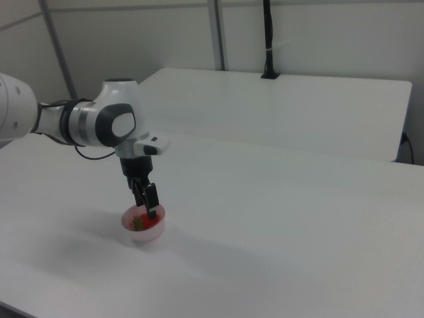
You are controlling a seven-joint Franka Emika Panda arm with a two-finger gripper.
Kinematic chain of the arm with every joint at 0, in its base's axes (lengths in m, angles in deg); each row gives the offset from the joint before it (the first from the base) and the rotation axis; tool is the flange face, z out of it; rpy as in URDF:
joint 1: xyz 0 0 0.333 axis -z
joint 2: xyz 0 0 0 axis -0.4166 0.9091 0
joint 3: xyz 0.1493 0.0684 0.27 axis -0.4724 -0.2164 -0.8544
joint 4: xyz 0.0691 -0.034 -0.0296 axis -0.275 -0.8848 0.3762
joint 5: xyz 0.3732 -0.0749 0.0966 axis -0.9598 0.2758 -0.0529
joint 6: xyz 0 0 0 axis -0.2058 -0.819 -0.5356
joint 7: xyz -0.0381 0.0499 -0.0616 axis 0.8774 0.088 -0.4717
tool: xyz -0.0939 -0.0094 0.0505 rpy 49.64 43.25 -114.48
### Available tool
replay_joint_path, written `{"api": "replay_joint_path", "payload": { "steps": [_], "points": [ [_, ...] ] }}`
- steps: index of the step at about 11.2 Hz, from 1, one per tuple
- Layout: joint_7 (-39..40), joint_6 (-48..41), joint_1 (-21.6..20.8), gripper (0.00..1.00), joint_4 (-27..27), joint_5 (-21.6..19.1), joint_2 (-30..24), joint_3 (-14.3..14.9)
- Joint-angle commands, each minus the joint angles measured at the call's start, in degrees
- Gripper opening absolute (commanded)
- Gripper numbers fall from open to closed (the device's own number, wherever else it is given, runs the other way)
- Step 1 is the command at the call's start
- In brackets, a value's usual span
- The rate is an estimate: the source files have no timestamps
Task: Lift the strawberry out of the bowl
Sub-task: 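Close the gripper on the red strawberry inside the bowl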
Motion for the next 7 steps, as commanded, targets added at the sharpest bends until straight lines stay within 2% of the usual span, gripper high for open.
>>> {"api": "replay_joint_path", "payload": {
  "steps": [1, 3, 5, 7],
  "points": [
    [-2.27, 4.11, -1.15, 0.82, -0.76, -0.31, 1.81, 0.33],
    [-3.76, 5.43, -1.5, 0.82, -0.76, -0.31, 2.78, 0.33],
    [-3.86, 5.97, -1.5, 0.73, -0.85, -0.31, 3.48, 0.33],
    [-3.86, 5.97, -1.5, 0.7, -0.76, -0.31, 4.1, 0.33]
  ]
}}
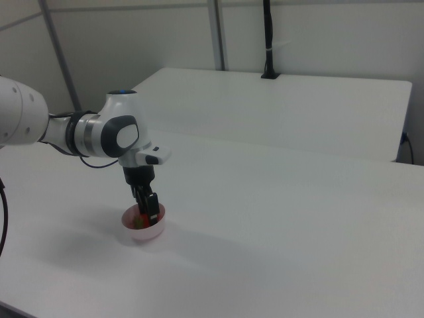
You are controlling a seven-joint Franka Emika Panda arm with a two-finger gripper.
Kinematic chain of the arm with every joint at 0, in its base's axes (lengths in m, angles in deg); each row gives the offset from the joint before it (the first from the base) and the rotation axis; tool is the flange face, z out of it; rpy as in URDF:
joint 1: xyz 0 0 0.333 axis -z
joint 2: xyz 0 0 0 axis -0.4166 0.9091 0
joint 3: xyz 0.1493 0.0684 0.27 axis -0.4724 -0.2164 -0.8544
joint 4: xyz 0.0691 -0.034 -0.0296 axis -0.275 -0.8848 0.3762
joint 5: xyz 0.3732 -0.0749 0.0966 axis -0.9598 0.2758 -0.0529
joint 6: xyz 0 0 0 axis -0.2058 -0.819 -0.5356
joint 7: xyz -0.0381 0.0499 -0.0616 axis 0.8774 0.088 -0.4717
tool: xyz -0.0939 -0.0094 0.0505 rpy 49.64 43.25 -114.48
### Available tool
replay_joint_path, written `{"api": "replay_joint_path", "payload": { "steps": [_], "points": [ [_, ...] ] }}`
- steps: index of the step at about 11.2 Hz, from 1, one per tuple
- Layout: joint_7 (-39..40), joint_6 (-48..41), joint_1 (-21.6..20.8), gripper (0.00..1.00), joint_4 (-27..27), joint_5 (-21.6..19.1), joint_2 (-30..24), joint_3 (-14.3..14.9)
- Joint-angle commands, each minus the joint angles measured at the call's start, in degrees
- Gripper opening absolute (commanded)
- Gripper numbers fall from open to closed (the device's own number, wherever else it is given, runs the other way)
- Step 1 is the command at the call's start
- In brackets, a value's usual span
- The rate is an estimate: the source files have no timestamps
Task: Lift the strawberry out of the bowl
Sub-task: 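Close the gripper on the red strawberry inside the bowl, then lift the strawberry up out of the bowl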
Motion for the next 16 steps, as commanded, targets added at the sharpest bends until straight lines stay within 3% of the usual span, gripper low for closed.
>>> {"api": "replay_joint_path", "payload": {
  "steps": [1, 2, 6, 10, 15, 16],
  "points": [
    [-1.27, 1.54, -0.72, 0.68, -0.83, -0.31, 0.06, 0.38],
    [-1.27, 1.36, -0.72, 0.68, -0.83, -0.39, 0.06, 0.38],
    [-0.66, -1.0, -0.37, 0.43, -0.74, -0.31, -0.99, 0.38],
    [2.68, -8.99, -0.02, 0.42, 1.44, -0.39, -4.59, 0.38],
    [12.69, -17.97, 1.12, 0.42, 11.1, -0.31, -4.95, 1.16],
    [15.23, -17.45, 3.22, 0.42, 12.43, -0.31, -4.69, 1.17]
  ]
}}
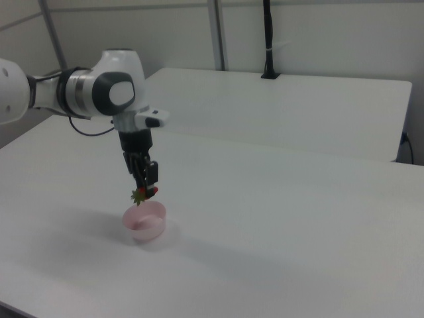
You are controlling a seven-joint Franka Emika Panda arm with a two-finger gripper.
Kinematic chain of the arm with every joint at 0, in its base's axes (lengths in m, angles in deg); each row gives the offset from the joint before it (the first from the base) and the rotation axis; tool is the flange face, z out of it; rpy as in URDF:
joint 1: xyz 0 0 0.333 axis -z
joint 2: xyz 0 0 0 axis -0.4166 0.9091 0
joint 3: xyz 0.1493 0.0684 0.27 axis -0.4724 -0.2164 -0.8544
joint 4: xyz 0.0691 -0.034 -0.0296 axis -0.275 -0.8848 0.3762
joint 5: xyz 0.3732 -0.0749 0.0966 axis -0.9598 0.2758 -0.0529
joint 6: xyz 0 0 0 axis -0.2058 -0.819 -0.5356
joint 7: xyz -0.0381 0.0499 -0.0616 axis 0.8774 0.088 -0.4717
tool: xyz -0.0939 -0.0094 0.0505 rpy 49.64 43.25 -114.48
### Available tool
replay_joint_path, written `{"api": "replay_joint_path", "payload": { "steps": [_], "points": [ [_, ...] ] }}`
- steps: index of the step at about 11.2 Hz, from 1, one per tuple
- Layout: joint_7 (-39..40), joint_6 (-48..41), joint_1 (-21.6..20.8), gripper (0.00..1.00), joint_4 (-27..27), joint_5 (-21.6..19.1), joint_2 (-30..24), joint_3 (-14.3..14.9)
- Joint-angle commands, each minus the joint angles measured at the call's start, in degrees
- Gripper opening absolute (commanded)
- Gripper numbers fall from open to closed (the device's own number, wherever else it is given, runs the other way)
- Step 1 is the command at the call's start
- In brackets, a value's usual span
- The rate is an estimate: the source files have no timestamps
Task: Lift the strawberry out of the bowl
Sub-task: 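Lift the strawberry up out of the bowl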
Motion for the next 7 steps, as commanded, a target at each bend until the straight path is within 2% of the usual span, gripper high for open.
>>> {"api": "replay_joint_path", "payload": {
  "steps": [1, 4, 7],
  "points": [
    [8.27, -0.99, 3.68, 0.43, 4.74, -0.31, 0.82, 0.69],
    [10.49, 6.11, 6.85, 0.43, 5.1, 0.22, 4.15, 0.69],
    [10.49, 10.16, 7.99, 0.43, 5.1, 1.27, 8.37, 0.78]
  ]
}}
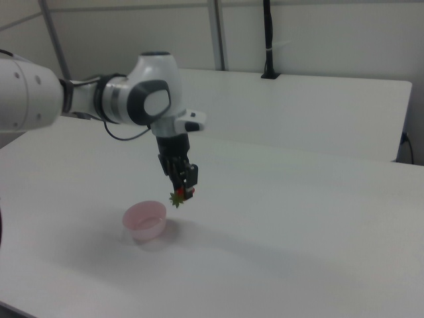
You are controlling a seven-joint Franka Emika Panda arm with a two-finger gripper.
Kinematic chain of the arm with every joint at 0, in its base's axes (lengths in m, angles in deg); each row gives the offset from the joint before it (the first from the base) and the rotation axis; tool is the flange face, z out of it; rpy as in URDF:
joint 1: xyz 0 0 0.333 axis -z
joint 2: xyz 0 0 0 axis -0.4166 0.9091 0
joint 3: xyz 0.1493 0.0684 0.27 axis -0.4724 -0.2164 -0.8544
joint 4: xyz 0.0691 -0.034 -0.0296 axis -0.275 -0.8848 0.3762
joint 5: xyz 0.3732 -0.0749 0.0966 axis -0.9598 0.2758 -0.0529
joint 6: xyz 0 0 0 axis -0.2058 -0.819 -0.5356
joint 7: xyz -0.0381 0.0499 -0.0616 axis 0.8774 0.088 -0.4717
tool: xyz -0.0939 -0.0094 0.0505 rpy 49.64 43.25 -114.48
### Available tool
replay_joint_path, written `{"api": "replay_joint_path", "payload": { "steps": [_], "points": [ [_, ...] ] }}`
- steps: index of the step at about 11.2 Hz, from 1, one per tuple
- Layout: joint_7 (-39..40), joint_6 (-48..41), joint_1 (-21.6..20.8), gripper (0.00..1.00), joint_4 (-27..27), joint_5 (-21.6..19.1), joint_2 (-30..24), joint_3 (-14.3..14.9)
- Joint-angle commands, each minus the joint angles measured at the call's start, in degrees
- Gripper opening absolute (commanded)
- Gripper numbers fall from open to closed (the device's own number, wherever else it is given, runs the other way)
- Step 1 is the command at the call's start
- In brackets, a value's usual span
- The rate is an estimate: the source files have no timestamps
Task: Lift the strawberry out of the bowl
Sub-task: 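Carry the strawberry beside the bowl and lower it to the table, then open the gripper to release the strawberry and raise it away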
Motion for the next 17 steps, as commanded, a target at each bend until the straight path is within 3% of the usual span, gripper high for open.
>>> {"api": "replay_joint_path", "payload": {
  "steps": [1, 3, 5, 6, 7, 11, 14, 17],
  "points": [
    [0.58, 4.24, 1.58, 0.43, 1.09, 3.03, 4.79, 0.23],
    [0.49, 8.1, 3.16, 0.44, 1.18, 4.62, 7.26, 0.14],
    [0.49, 8.82, 4.22, 0.52, 1.18, 5.06, 7.79, 0.23],
    [0.49, 8.83, 4.66, 0.67, 1.18, 5.85, 7.79, 0.23],
    [0.32, 8.65, 4.66, 1.0, 1.27, 5.86, 7.44, 0.23],
    [0.93, -3.18, 2.04, 1.0, 9.69, 5.07, 3.24, -0.65],
    [6.54, -11.18, -6.03, 1.0, 9.44, 2.97, -4.58, 0.4],
    [5.86, -16.11, -11.93, 1.0, 8.13, 1.12, -10.56, 2.42]
  ]
}}
